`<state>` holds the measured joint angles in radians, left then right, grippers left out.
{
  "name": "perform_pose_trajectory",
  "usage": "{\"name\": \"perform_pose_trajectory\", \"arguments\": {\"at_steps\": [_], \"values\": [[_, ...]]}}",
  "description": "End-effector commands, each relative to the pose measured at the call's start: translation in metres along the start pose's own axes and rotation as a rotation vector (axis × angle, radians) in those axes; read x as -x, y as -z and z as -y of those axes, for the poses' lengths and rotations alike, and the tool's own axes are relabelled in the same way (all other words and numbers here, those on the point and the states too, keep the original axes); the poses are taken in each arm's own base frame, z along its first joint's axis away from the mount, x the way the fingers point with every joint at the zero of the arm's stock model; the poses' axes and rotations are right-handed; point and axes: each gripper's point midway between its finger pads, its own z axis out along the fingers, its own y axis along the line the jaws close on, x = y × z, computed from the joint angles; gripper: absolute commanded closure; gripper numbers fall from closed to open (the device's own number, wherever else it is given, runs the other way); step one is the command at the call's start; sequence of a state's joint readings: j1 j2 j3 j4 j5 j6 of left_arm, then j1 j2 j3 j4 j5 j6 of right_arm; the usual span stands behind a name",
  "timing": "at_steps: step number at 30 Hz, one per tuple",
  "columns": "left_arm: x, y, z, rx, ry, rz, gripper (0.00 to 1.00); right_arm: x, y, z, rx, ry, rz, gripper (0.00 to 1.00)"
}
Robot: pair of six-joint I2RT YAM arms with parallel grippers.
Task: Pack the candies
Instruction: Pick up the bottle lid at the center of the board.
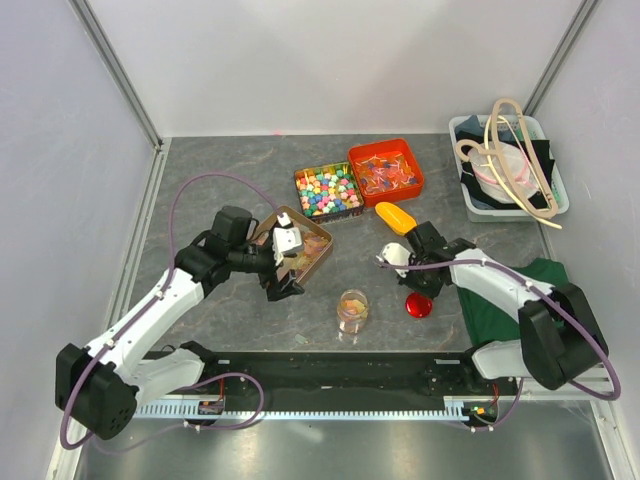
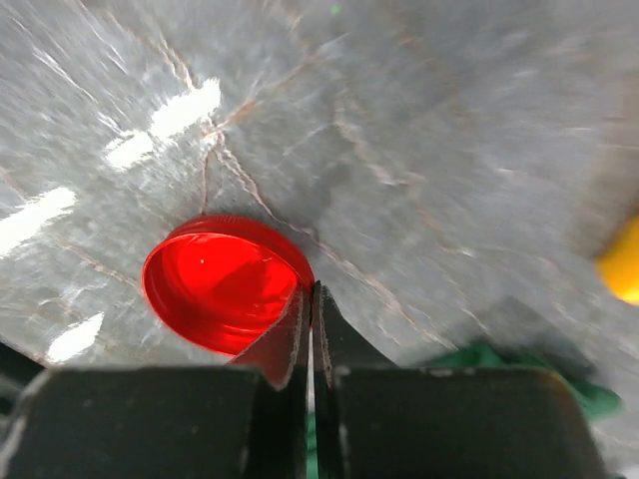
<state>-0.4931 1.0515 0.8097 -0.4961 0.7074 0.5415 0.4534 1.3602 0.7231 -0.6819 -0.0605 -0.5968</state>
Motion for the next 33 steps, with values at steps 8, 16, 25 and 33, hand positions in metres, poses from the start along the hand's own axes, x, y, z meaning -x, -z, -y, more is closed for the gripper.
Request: {"name": "perform_pose_trajectory", "arguments": {"at_steps": [8, 16, 25, 33], "values": [[0.074, 0.019, -0.035, 0.113, -0.089, 0.092, 0.01, 0.126, 0.12, 0.051, -0.139, -0.12, 0.415, 1.0], [0.102, 0.006, -0.039, 0.013, -0.011, 0.133, 0.01, 0.179, 0.182, 0.045, -0.125, -0.051, 0.592, 1.0], [0.138, -0.016, -0.025, -0.304, 0.161, 0.16, 0.0, 0.201, 0.189, 0.031, -0.173, -0.002, 0.634, 1.0], [0.157, -0.033, -0.038, -0.427, 0.279, 0.15, 0.0, 0.198, 0.198, 0.037, -0.287, 0.014, 0.672, 1.0]]}}
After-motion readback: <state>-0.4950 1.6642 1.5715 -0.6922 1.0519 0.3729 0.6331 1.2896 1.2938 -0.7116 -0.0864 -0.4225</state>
